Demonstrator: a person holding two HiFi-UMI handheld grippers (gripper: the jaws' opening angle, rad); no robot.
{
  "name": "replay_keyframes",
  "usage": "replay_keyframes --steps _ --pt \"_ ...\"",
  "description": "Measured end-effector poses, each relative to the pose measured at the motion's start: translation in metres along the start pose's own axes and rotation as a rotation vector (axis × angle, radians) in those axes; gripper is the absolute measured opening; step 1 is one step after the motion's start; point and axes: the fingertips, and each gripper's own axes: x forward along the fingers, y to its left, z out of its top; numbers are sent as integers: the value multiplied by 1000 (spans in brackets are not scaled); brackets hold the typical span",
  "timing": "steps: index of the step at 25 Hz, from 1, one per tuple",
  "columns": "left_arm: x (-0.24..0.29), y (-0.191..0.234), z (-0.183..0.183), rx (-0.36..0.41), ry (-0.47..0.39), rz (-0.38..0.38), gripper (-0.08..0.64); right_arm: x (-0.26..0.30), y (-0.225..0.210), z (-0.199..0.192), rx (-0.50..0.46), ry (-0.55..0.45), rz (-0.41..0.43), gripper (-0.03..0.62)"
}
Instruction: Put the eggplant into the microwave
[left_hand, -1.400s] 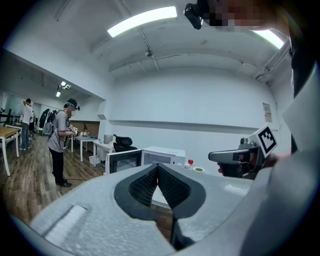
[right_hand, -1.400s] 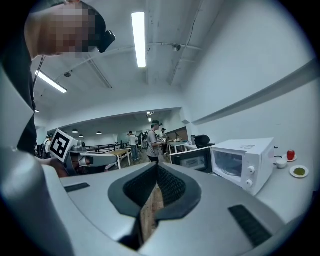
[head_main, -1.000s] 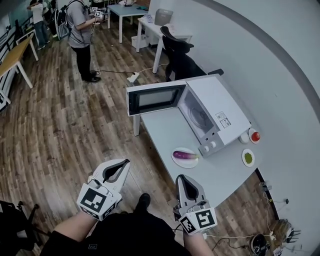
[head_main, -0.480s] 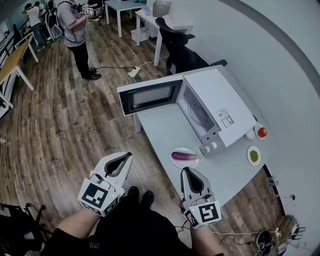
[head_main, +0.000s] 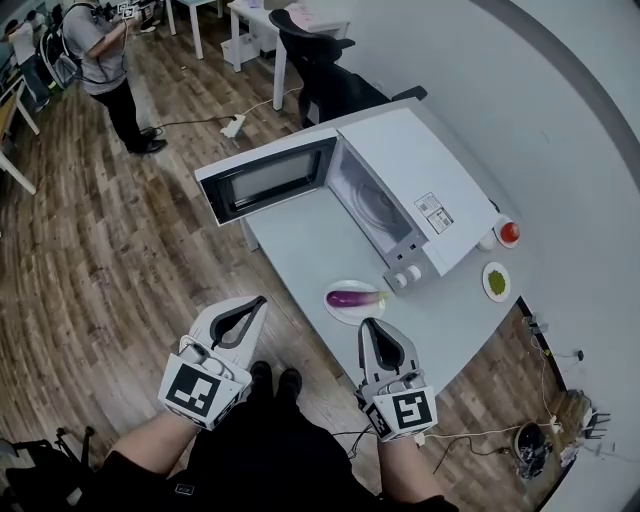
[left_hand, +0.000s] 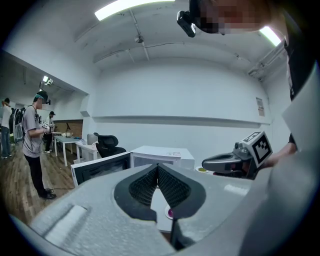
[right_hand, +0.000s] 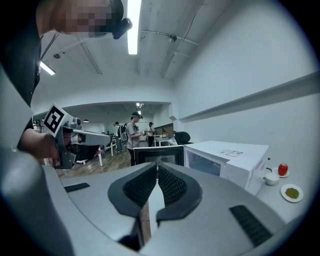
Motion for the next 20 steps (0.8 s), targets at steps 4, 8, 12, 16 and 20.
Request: replay_keyframes --steps 4,8,12,16,20 --pt "19 0 -14 -19 23 -32 8 8 -6 -19 -3 34 -24 17" --pt "36 -4 -31 -26 40 -69 8 14 -13 -39 -24 65 -46 17" --pt "47 -10 -47 -34 75 -98 8 18 -18 -58 -63 111 -69 17" --pt "61 -13 -59 -38 91 -133 8 23 -18 -78 -172 182 -76 18" --pt "73 -17 -74 -34 109 -162 8 25 -21 -100 -179 228 -91 18"
